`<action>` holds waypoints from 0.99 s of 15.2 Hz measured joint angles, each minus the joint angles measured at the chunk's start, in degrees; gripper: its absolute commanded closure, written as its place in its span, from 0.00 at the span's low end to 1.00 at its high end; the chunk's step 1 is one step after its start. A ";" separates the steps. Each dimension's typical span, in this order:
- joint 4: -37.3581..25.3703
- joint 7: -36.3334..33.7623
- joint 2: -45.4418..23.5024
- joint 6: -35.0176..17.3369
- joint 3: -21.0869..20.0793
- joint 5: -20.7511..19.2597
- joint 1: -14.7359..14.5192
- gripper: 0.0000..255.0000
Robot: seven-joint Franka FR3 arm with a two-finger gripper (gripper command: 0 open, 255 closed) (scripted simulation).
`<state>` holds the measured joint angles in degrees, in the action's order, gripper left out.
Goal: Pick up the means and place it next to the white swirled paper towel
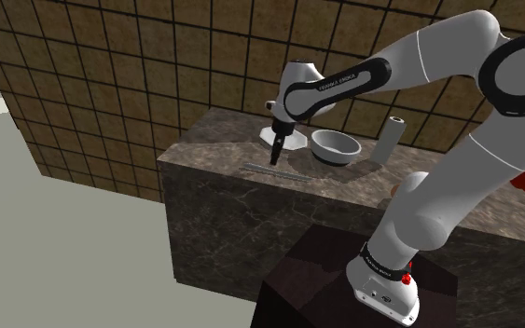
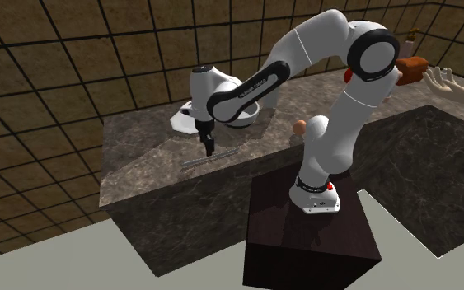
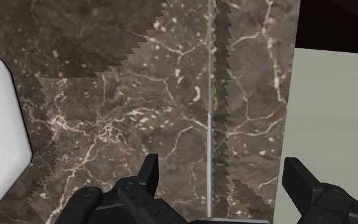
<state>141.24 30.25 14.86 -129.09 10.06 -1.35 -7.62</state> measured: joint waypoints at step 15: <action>2.15 2.09 -5.28 -7.48 0.59 0.92 -0.41 1.00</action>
<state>143.38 32.34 9.57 -136.57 10.65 -0.44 -8.03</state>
